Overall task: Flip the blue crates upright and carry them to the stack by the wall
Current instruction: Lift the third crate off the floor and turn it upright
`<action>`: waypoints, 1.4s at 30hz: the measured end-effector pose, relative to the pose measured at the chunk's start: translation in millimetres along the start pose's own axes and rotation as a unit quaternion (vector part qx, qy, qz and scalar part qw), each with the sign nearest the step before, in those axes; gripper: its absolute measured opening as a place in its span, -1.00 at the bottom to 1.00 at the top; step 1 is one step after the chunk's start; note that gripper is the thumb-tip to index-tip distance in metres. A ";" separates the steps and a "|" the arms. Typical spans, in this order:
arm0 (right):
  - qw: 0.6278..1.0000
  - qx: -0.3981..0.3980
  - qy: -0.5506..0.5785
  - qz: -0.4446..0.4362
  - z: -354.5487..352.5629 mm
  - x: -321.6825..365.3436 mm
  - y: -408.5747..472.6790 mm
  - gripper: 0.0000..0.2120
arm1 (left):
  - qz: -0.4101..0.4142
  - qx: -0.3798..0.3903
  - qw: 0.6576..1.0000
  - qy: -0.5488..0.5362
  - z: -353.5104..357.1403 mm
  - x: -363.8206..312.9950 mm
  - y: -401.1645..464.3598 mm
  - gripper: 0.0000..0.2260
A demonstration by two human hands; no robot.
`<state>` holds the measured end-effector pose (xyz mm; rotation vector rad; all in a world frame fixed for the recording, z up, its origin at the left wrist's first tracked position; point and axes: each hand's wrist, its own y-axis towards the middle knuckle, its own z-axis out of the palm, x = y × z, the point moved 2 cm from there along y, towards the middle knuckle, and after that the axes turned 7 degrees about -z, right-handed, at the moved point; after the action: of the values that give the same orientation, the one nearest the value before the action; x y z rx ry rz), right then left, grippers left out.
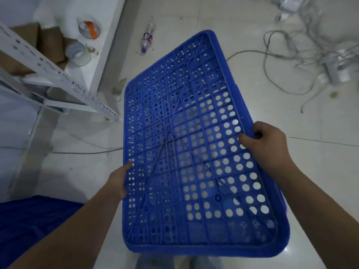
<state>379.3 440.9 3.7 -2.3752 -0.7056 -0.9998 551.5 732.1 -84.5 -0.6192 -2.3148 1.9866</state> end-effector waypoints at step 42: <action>0.976 -0.128 -0.166 0.064 35.1 -72.7 -54.5 -0.55 | 0.305 -0.071 0.898 0.310 100.1 35.5 -39.0 -0.36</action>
<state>319.9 483.0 -60.9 -2.8143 -0.5534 -0.6796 480.4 644.7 -74.0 -1.8586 -1.9907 1.4222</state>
